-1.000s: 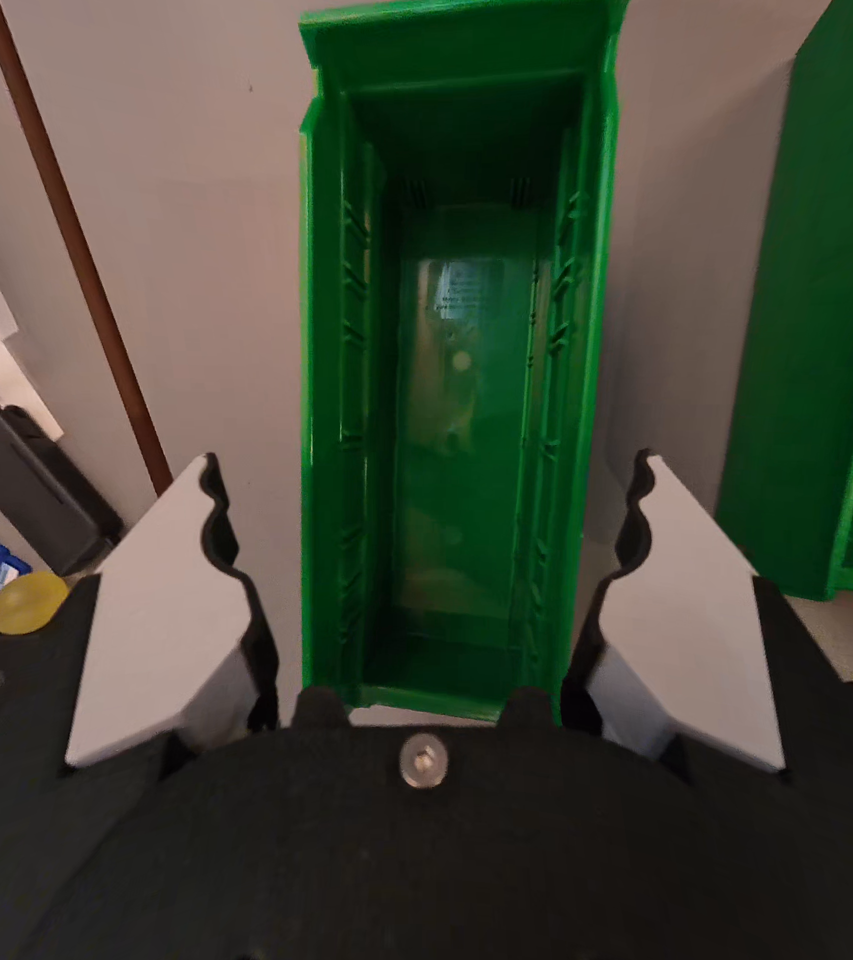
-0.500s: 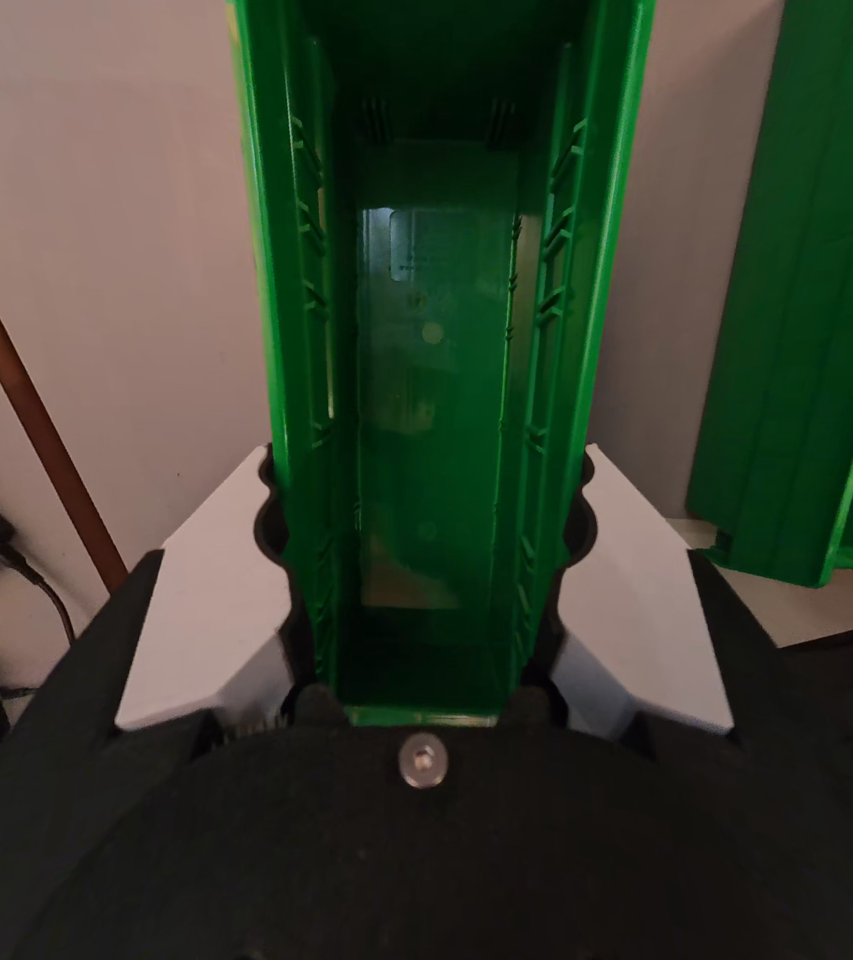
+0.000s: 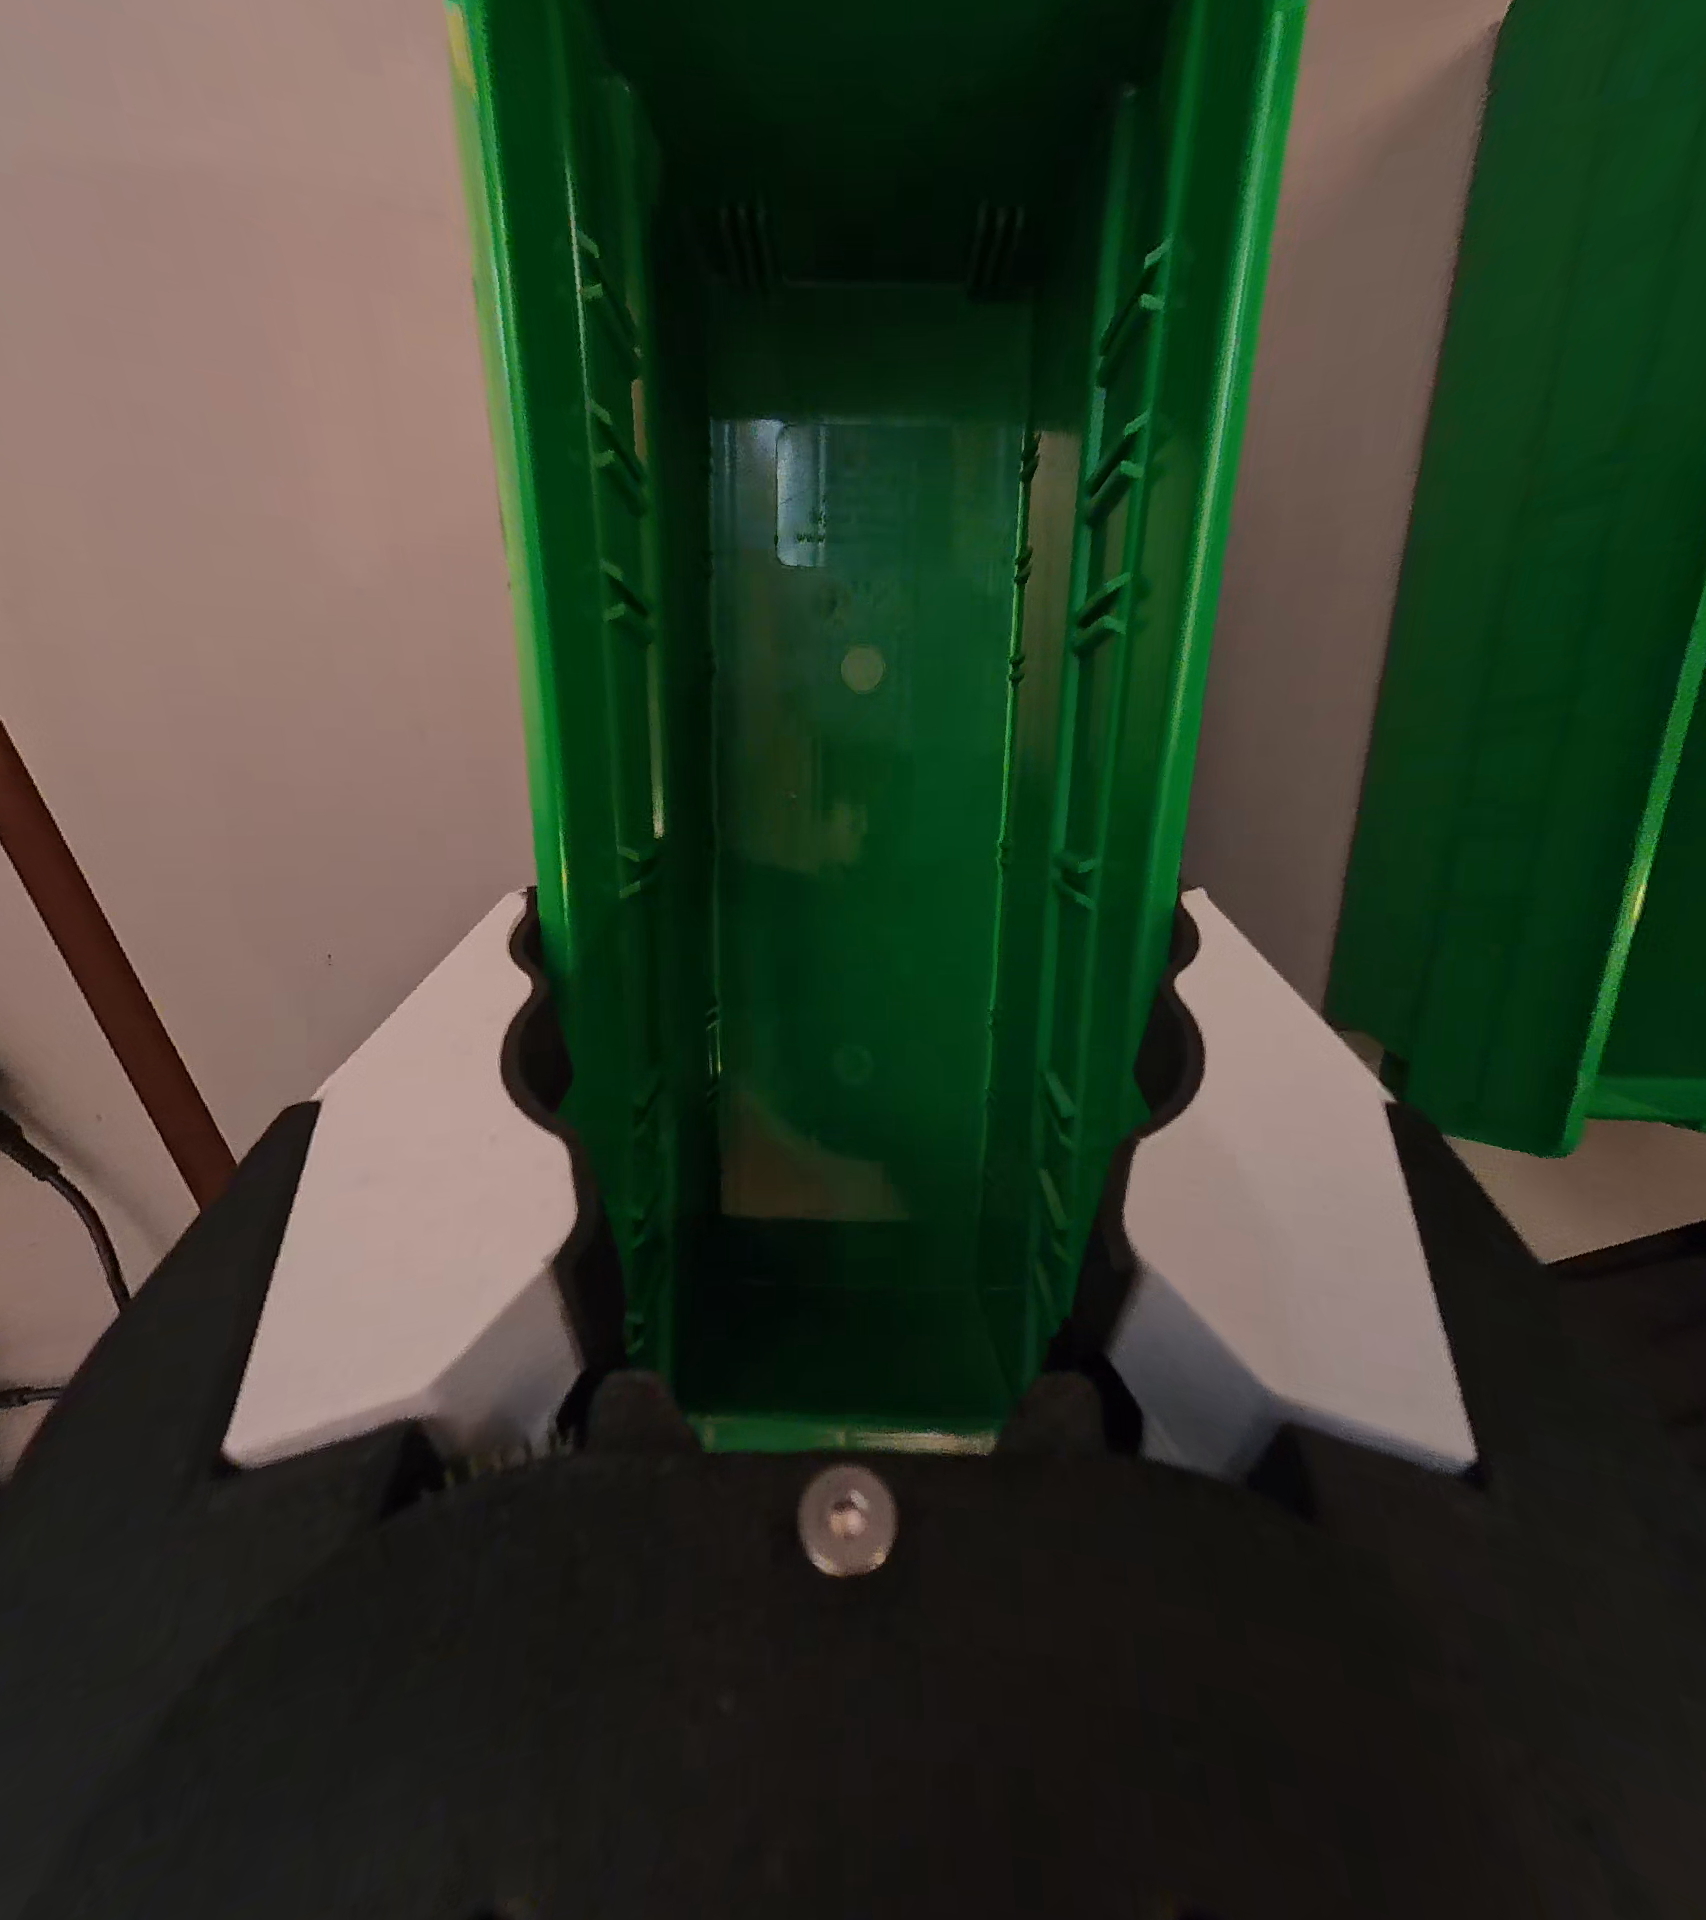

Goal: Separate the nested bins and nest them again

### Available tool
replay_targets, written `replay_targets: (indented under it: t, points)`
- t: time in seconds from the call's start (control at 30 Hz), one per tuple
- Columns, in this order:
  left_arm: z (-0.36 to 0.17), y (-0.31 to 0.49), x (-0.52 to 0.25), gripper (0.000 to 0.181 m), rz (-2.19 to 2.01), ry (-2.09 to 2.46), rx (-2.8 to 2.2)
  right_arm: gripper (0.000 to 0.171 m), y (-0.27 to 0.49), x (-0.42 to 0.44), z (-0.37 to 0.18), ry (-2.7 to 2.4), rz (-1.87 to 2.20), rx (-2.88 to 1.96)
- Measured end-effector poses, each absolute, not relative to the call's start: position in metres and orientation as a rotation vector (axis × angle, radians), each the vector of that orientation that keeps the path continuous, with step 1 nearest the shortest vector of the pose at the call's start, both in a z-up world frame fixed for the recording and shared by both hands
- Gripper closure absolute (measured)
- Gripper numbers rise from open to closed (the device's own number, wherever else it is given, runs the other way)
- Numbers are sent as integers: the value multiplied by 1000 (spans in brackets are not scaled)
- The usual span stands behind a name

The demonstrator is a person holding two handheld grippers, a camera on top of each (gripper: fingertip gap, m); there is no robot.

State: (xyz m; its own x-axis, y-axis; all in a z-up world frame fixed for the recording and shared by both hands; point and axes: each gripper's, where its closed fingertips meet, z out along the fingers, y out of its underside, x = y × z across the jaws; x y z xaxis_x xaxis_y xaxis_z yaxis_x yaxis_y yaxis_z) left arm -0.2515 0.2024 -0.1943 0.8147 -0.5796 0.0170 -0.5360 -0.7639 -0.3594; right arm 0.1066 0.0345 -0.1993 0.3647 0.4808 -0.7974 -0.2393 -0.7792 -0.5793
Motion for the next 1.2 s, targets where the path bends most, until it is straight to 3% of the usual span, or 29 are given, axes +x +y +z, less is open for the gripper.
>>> replay_targets:
  t: [0.43, 0.7, 1.2]
  points:
    - [-192, 197, -249, 71, -188, 862, -2670, 49, 32, 106, -198, -219, 1477, -1994]
    - [-193, 194, -246, 64, -211, 874, -2678, 49, 32, 105, -197, -221, 1480, -1994]
    - [-171, 201, -247, 73, -144, 858, -2568, 50, 33, 106, -197, -209, 1493, -1988]
